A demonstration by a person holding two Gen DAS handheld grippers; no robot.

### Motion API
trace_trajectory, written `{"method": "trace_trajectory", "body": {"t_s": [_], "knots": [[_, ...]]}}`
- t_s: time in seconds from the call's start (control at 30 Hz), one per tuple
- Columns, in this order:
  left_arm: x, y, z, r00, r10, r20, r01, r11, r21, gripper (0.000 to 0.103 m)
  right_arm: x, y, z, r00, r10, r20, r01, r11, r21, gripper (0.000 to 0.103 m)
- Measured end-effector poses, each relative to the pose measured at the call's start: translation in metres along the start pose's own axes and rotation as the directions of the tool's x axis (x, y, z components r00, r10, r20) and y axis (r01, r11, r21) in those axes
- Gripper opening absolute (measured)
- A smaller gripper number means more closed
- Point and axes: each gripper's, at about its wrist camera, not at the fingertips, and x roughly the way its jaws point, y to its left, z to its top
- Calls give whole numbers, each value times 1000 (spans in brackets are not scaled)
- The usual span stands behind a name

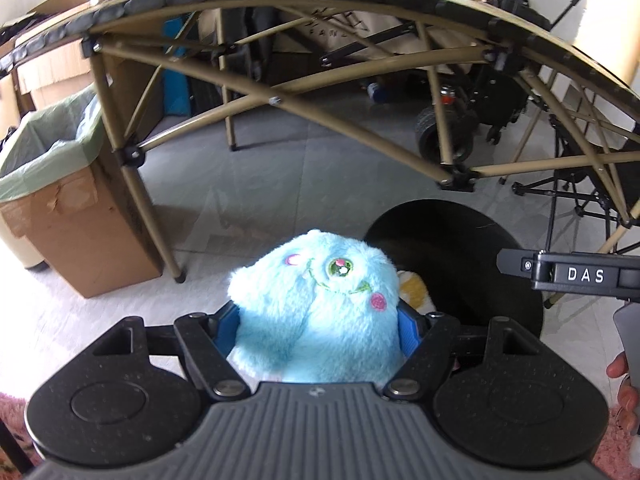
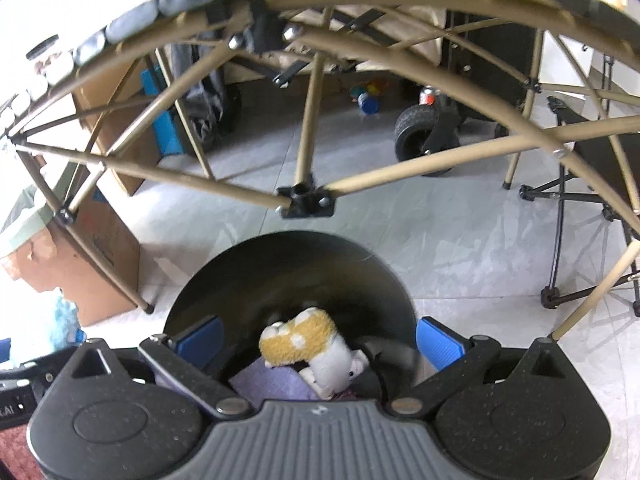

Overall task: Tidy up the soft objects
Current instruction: 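Move the left tool over the bin and release the light-blue plush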

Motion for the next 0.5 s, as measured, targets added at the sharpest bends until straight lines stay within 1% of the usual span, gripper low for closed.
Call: {"method": "trace_trajectory", "body": {"t_s": [0.2,0.3,0.5], "knots": [[2,-24,2,1000,-30,10,29,999,40,74,-12,-23,-2,999,-21,26,20,998,54,103],[4,-39,2,999,-42,15,41,996,76,74,-18,-37,-3,999,-26,37,23,996,90,103],[11,-63,2,998,-64,8,63,991,115,74,-27,-60,-6,998,-38,54,30,988,153,103]]}}
